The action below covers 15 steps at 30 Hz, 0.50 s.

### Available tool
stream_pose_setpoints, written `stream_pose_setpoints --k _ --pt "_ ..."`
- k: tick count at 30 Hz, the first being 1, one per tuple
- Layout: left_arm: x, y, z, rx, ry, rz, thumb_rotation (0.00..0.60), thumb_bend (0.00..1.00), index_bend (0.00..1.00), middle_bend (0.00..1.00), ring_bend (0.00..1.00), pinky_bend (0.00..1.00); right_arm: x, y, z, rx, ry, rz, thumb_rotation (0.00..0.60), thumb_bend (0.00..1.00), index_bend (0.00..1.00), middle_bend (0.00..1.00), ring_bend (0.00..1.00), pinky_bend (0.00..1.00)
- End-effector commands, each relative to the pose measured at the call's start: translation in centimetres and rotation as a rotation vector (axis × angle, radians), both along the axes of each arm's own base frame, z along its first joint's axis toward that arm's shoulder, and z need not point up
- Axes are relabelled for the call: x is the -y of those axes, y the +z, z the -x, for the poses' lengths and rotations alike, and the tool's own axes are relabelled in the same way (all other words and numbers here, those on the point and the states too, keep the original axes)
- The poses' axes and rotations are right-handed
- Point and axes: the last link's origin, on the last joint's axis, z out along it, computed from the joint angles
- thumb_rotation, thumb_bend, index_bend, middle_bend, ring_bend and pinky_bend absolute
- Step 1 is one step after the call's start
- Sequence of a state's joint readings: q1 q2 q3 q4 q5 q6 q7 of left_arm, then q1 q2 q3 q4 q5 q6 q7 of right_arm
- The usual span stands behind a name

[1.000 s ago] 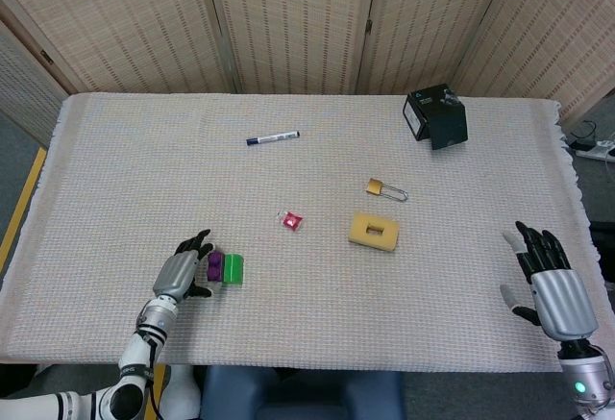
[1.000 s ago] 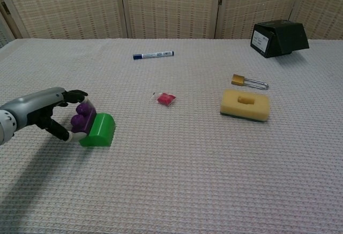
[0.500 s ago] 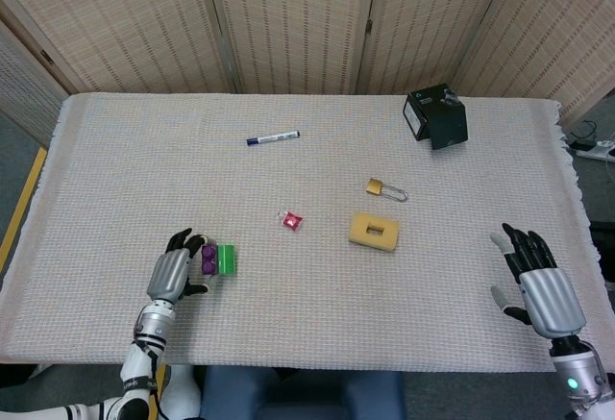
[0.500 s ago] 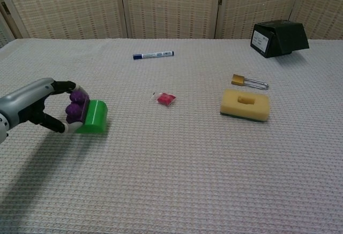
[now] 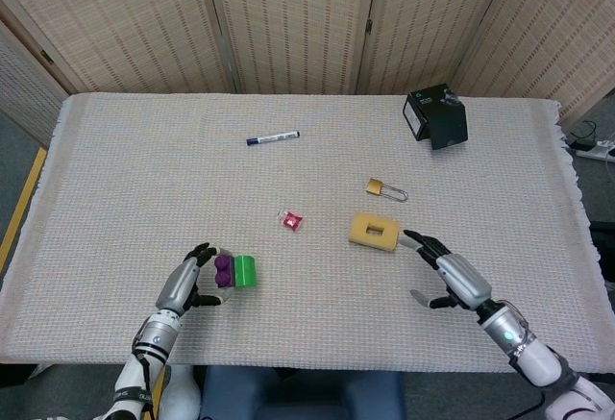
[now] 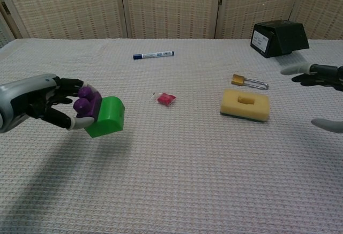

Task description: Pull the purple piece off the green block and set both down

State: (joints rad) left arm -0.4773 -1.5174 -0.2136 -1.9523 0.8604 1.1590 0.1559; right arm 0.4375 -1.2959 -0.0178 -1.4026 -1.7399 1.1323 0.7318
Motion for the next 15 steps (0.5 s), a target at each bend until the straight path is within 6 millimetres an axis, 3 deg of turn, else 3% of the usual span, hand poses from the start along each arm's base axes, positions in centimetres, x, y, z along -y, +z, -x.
stream_pose_setpoints --k 1,8,15 --pt "-0.2 0.3 -0.9 0.009 -0.012 -0.010 0.600 0.50 0.85 0.26 0.02 0.01 1.9 -4.3 -2.9 0.118 0.014 -0.176 0.600 0.40 0.00 0.00 0.00 0.00" --pt "0.0 0.9 -3.2 0.026 -0.054 -0.023 0.600 0.51 0.85 0.26 0.02 0.01 3.6 -8.0 -6.8 0.359 -0.032 -0.287 0.600 0.39 0.00 0.00 0.00 0.00" --pt "0.6 1.2 -4.9 0.042 -0.072 -0.026 0.600 0.51 0.85 0.26 0.02 0.01 4.9 -10.3 -9.4 0.473 -0.022 -0.314 0.600 0.39 0.00 0.00 0.00 0.00"
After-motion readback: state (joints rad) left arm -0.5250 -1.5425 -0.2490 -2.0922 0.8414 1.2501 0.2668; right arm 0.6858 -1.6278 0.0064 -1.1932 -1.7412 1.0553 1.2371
